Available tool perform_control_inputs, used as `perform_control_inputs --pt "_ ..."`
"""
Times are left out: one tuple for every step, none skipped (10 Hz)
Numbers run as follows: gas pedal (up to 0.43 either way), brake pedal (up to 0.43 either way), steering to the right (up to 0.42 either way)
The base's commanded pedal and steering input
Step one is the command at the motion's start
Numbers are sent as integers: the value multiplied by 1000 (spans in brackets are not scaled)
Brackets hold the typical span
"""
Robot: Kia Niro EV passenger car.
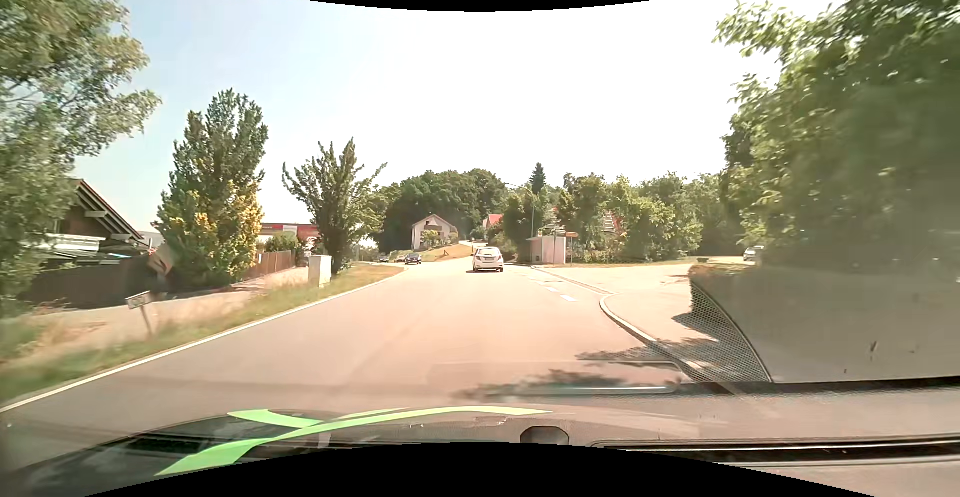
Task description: Follow the waypoints while adhering to traffic rules and regulations
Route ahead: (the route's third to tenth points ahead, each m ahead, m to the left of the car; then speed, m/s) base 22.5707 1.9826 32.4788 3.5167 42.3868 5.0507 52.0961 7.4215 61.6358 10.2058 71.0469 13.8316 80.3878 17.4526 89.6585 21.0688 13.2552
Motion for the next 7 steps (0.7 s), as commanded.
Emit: perform_control_inputs --pt "47 0 -4" --pt "59 0 -8" --pt "67 0 -8" --pt "67 0 -9" --pt "110 0 -10" --pt "110 0 -11" --pt "118 0 -16"
